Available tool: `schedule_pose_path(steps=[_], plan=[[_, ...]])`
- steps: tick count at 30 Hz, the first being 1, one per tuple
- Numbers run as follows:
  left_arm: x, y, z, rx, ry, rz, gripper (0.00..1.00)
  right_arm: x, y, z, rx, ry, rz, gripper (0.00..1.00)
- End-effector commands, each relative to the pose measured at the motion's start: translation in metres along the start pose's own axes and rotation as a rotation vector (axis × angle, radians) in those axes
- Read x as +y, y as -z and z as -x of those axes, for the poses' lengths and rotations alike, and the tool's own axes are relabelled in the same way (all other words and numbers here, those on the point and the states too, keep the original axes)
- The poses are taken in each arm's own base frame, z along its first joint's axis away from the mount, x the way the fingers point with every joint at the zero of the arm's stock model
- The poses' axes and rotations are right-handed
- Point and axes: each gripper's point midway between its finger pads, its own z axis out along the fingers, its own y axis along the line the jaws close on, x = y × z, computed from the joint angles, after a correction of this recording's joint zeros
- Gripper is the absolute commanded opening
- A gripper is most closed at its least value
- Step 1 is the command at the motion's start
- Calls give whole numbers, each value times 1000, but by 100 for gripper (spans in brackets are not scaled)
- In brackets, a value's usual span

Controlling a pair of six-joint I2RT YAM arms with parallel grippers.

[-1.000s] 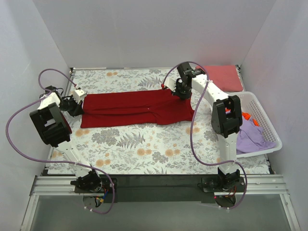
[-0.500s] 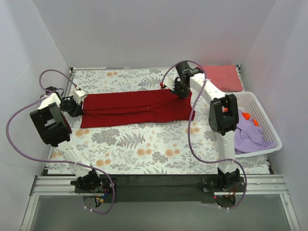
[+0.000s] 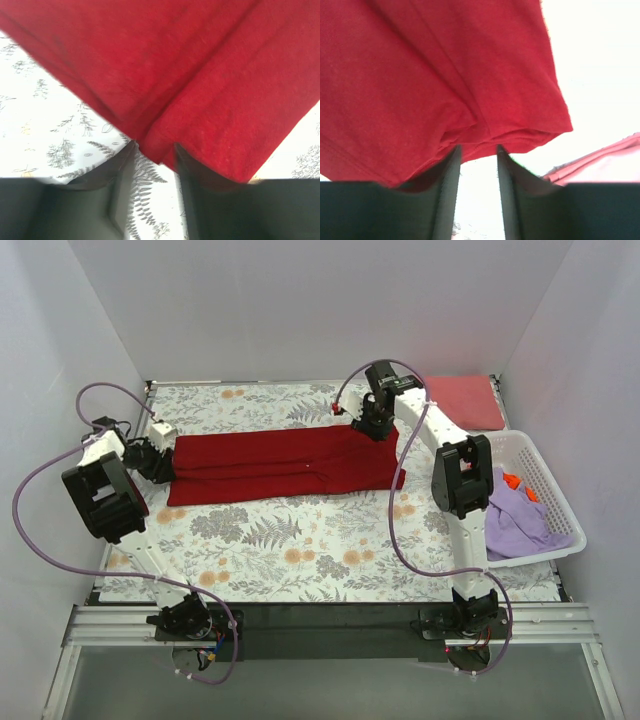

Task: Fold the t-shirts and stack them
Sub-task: Fold the tshirt

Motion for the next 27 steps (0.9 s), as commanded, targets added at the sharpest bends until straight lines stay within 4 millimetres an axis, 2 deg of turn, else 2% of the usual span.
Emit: schedule_pose_path(steps=[1,2,3,4,6,7,9,10,11,13,14,17,18,27], plan=[[14,23,28,-65,128,25,42,-15,26,2,-42,-101,-39,44],[6,28,31,-79,187,-14,47,-13,32,1,-52,-134,-31,46],[6,32,29,-88,237,-27,51,-8,42,1,-71,-165,-16,48],[9,39,34,-97,295,-24,55,-3,44,-7,-70,-210,5,49],[3,48,31,-101,393,-39,57,12,59,-9,-113,-319,61,50],[-3,48,28,-94,455,-50,58,17,61,-22,-112,-391,93,50],[-11,54,24,-91,510,-47,63,35,72,-21,-157,-501,174,51],[-15,56,22,-93,529,-44,64,44,71,-34,-151,-562,215,52],[-23,50,11,-84,574,-51,64,51,73,-36,-162,-595,243,52],[-30,51,5,-71,593,-24,66,64,79,-35,-188,-636,285,53],[-37,46,-2,-61,619,-29,66,76,75,-41,-170,-652,314,53],[-44,40,-11,-39,657,-18,67,92,68,-47,-154,-688,357,53],[-50,36,-17,-27,695,-28,68,92,64,-49,-152,-690,350,53],[-50,24,-34,5,760,10,73,109,22,-69,-96,-727,385,53]])
